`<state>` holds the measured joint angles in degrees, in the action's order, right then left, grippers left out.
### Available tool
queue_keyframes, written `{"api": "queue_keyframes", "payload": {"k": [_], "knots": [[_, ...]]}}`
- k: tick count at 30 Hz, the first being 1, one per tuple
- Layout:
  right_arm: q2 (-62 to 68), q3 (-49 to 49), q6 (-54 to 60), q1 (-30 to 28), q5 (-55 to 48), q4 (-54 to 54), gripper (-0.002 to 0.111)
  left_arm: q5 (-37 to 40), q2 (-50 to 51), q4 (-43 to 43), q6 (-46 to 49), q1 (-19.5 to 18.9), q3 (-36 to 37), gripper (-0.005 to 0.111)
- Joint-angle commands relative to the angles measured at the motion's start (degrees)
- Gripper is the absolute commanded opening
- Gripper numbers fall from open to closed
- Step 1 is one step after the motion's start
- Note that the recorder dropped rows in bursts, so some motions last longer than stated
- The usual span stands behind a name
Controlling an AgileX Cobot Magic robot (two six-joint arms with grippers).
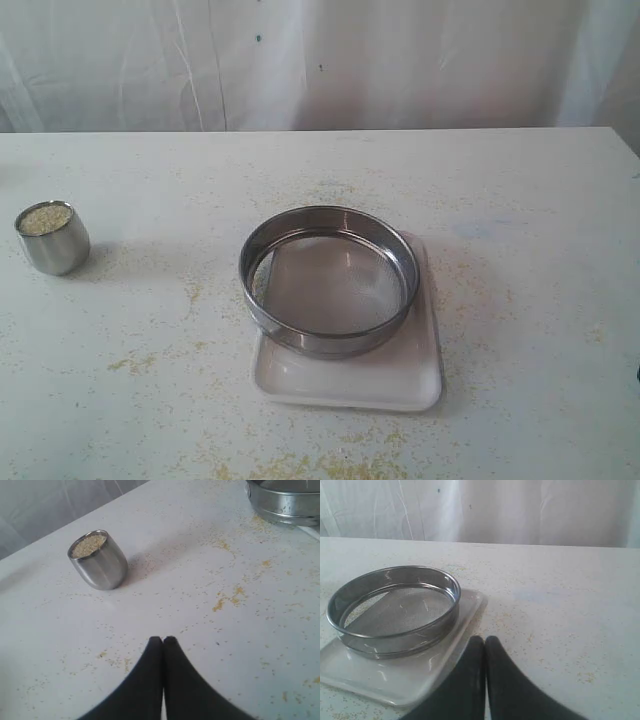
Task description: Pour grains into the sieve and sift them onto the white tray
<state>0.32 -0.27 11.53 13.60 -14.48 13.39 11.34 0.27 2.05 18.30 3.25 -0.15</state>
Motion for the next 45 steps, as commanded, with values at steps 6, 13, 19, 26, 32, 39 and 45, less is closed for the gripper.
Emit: {"api": "queue_keyframes", "payload": {"k": [6,13,19,26,32,39,45], "knots": [[-0.32,0.27,-0.02,-0.38,0.43,-0.23,0.000,-10.96,-0.27,-3.01,1.51,0.25,0.15,0.001],[-0.32,0.27,-0.02,-0.38,0.43,-0.23,0.000,-10.96,-0.27,-3.01,1.51,0.25,0.15,0.001],[-0.32,0.27,-0.02,-0.38,0.43,-0.23,0.000,-10.96,-0.27,-3.01,1.51,0.25,0.15,0.001],[-0.32,0.27,-0.02,-0.38,0.43,-0.23,0.000,-10.96,-0.27,-3.01,1.51,0.25,0.15,0.001],[-0.32,0.27,-0.02,-0.38,0.43,-0.23,0.000,-10.96,-0.27,-3.01,1.51,0.25,0.15,0.001],[-0.32,0.27,-0.02,-0.38,0.43,-0.23,0.000,-16.01,-0.27,0.75,-5.36,0.25,0.15,0.001],[-0.32,0.27,-0.02,-0.38,0.43,-0.23,0.000,-19.97,-0.27,6.55,-29.65,0.25,0.15,0.001]]}}
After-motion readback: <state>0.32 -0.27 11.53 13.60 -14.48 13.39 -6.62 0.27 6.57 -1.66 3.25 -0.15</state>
